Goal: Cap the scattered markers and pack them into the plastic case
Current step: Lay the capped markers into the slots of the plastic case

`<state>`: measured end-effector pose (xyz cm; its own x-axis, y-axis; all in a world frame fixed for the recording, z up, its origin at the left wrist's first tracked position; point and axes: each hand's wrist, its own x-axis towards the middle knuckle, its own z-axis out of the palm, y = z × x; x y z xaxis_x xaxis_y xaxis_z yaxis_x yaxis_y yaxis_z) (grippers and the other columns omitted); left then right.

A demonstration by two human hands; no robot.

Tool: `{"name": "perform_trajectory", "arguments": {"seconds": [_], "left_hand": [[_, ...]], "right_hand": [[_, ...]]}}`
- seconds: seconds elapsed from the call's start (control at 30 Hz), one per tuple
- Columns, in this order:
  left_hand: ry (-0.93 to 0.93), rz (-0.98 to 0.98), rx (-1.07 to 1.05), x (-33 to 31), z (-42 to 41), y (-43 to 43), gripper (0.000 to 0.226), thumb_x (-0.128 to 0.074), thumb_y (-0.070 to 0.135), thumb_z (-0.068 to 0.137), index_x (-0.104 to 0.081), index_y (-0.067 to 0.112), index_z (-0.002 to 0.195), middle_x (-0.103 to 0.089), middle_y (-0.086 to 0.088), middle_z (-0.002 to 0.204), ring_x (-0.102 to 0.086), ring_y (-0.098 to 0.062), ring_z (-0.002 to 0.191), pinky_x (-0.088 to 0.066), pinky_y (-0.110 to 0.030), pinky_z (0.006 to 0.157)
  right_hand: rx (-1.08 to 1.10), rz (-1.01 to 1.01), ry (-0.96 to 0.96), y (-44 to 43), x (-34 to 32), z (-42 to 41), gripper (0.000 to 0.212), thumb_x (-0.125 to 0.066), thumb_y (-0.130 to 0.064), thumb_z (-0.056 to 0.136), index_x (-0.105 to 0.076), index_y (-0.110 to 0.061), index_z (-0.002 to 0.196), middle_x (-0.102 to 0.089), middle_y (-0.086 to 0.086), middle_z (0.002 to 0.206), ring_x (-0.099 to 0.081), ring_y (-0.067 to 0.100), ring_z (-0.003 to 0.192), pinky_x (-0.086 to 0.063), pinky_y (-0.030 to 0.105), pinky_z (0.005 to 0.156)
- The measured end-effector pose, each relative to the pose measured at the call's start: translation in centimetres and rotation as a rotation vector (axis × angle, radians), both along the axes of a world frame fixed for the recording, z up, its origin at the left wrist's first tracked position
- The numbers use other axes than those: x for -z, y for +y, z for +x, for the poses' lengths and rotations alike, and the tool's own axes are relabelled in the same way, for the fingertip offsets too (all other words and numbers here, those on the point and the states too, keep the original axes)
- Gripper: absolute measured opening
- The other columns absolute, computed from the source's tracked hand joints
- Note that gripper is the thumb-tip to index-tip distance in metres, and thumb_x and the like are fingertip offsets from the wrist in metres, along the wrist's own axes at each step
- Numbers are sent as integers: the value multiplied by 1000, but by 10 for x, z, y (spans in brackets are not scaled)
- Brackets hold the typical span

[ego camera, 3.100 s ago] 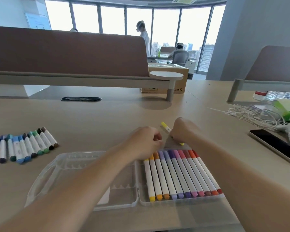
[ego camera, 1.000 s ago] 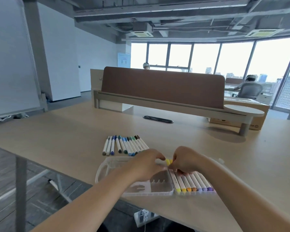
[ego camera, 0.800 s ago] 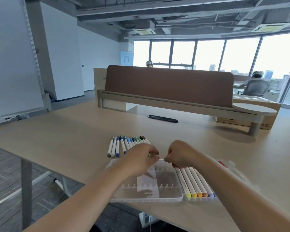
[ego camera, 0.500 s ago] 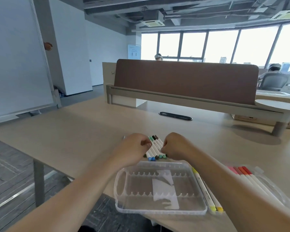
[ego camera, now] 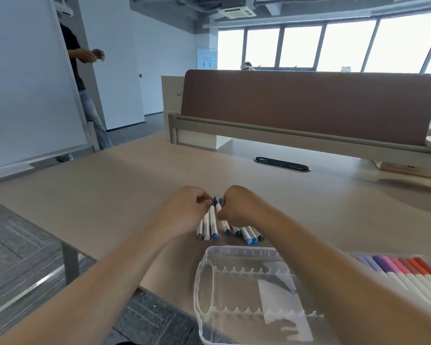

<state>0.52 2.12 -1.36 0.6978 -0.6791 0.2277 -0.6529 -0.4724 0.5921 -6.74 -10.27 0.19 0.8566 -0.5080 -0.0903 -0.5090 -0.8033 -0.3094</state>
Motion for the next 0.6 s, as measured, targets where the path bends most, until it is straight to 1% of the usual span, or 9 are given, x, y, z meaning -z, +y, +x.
{"name": "perform_trajectory", "arguments": {"seconds": [0.07,0.13,0.17,0.27,0.3,0.33,0.43,0.5,0.6], "left_hand": [[2,-7,-5,1,4,4,20,-53,21,93,-74,20,93,-69,4,88,-62,-11,81,-46,-26,69],[0,-9,3,3,8,9,20,-53,22,94,-73,20,93,-68,5,87,-61,-9,80,-42,-23,65],[-4,-11,6,4,10,10,20,-54,22,94,-73,20,92,-67,5,87,-61,-10,80,-42,-23,65],[-6,-24,9,6,13,15,20,-54,23,93,-73,19,89,-68,4,86,-61,-13,81,-45,-28,70],[-4,-28,13,7,13,16,19,-55,22,92,-73,19,88,-68,3,85,-62,-13,81,-46,-29,72],[0,-32,17,8,13,19,19,-55,23,92,-73,19,89,-69,3,85,-62,-13,81,-47,-30,73],[-1,-34,22,10,11,23,19,-54,24,93,-73,19,92,-69,3,88,-62,-14,83,-49,-33,76],[-1,-33,16,10,10,25,20,-54,25,94,-72,17,93,-69,2,88,-62,-15,84,-49,-33,77],[-13,-26,13,9,5,29,22,-53,25,94,-71,14,90,-68,-1,86,-62,-18,82,-48,-34,74]], "right_hand": [[-12,-26,-2,7,1,10,22,-64,-21,88,-57,-12,70,-52,5,65,-53,23,66,-43,31,63],[-11,-63,-2,13,2,16,19,-60,-15,89,-57,-13,71,-53,4,67,-55,22,66,-47,33,64],[-14,-74,4,15,2,17,19,-58,-12,89,-56,-13,70,-53,4,68,-55,21,65,-49,32,63],[-37,-102,86,20,3,20,15,-56,-9,87,-62,-15,74,-57,4,69,-57,20,58,-47,25,52],[-38,-112,97,21,3,20,16,-55,-10,87,-61,-17,73,-58,3,68,-57,19,57,-48,25,53],[-39,-132,102,22,4,22,19,-56,-12,87,-59,-19,70,-58,3,68,-57,18,57,-50,27,57],[-17,-176,116,25,5,25,22,-56,-17,88,-54,-20,65,-57,0,69,-54,18,61,-48,30,67],[-10,-181,133,27,4,26,22,-56,-17,86,-54,-20,65,-57,0,69,-56,20,64,-49,30,69],[-7,-164,170,30,0,25,19,-55,-15,88,-59,-19,69,-57,1,68,-56,19,60,-49,29,66]]}}
